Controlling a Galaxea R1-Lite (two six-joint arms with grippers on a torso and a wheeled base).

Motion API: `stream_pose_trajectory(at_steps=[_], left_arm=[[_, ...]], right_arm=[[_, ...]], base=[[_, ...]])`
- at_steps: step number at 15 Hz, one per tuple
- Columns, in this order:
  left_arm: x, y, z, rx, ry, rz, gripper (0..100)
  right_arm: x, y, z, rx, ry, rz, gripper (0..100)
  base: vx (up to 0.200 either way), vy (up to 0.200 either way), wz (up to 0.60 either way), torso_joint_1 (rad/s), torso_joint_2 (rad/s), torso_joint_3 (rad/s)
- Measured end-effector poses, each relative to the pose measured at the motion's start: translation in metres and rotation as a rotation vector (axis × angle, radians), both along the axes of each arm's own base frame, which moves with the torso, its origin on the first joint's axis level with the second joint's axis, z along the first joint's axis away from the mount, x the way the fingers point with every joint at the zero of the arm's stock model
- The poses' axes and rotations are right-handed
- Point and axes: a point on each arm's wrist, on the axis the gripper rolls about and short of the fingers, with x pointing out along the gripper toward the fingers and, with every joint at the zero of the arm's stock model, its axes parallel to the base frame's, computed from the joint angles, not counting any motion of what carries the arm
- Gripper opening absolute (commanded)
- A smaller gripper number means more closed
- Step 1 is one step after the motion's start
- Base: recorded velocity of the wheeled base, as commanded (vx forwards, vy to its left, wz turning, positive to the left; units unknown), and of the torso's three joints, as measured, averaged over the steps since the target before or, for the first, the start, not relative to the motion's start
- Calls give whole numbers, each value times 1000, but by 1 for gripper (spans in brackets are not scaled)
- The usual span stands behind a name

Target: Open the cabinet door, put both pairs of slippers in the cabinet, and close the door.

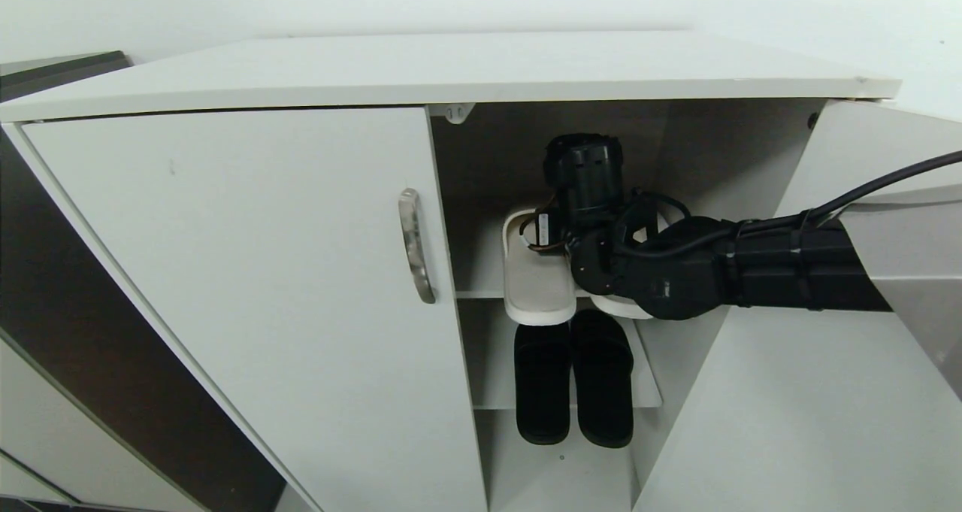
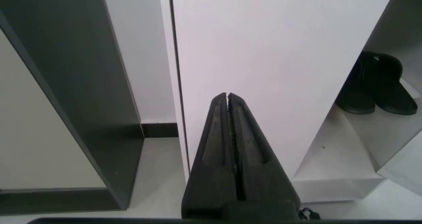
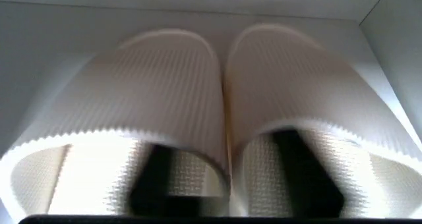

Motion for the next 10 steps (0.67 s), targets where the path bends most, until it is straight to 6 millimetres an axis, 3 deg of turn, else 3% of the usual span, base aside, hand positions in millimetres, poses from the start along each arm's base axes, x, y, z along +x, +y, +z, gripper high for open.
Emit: stream_pose_trajectory(at_steps=[4, 9, 10], left_arm=[[0, 0, 0, 0, 0, 0, 0], [0, 0, 0, 1, 0, 0, 0], [0, 0, 0, 1, 0, 0, 0]], right_arm=[[-11, 0, -3, -19, 18, 10, 100], [-55, -4, 7, -26, 26, 46, 100], [-67, -6, 7, -26, 25, 54, 0]], base=[[0, 0, 0, 0, 0, 0], [0, 0, 0, 0, 0, 0], [0, 0, 0, 0, 0, 0]])
